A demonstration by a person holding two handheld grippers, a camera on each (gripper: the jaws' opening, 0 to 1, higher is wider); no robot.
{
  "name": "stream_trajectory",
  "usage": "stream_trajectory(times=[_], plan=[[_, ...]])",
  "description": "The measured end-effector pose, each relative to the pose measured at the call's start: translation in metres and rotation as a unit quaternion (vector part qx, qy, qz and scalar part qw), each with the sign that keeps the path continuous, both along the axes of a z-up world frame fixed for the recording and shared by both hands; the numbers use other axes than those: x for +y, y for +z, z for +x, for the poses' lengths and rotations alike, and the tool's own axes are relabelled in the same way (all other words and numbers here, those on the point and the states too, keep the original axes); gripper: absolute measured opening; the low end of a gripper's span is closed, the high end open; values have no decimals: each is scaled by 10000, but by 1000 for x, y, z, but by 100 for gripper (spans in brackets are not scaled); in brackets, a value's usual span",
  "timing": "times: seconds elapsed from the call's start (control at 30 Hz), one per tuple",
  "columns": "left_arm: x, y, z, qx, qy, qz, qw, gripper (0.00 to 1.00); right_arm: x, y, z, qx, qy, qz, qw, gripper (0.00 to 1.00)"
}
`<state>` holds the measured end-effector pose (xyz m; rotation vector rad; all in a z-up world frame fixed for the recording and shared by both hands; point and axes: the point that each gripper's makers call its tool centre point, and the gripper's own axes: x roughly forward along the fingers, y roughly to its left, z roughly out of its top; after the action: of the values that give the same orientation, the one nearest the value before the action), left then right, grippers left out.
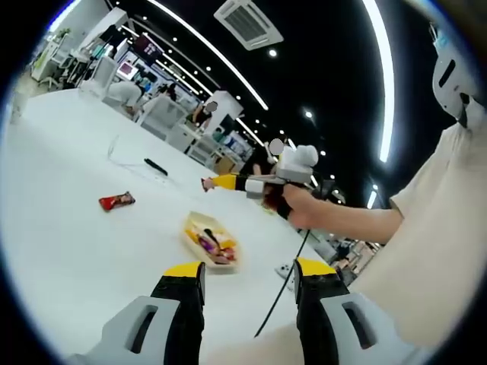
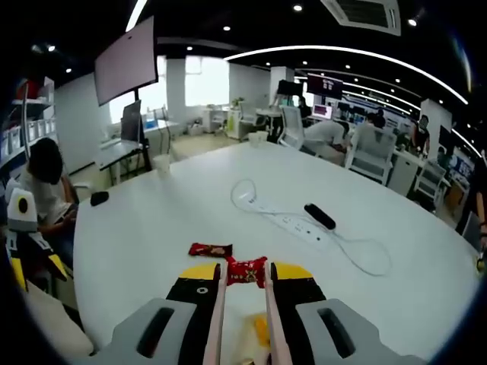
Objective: Place the target food into the container with the food tongs after gripping and lifting it, then release it inside without dropping or visibly crushing the food.
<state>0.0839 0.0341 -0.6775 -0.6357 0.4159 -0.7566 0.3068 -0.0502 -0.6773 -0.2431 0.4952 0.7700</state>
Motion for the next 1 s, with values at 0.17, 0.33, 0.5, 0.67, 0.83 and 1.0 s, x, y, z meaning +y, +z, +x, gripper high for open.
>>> stream_trajectory(times=[0.17, 0.33, 0.5, 0.67, 0.83, 1.0], plan=[[-8, -2, -6, 33, -99, 16, 9999, 45, -5, 11, 1, -83, -83, 125, 9999, 25], [-12, 1, -8, -25, -181, 57, 9998, 45, -9, 13, -1, -96, -103, 111, 9998, 24], [-9, 4, -10, -88, -153, 50, 9998, 45, -18, 15, -5, -126, -188, 139, 9996, 24], [-9, 1, -15, -38, -186, 67, 9998, 45, -30, 12, -6, -123, -305, 112, 9994, 24], [-10, -2, -17, -3, -237, 81, 9997, 45, -46, 11, -5, -134, -470, 122, 9987, 24], [-13, -1, -16, -5, -296, 75, 9995, 45, -58, 13, -8, -167, -614, 134, 9979, 25]])
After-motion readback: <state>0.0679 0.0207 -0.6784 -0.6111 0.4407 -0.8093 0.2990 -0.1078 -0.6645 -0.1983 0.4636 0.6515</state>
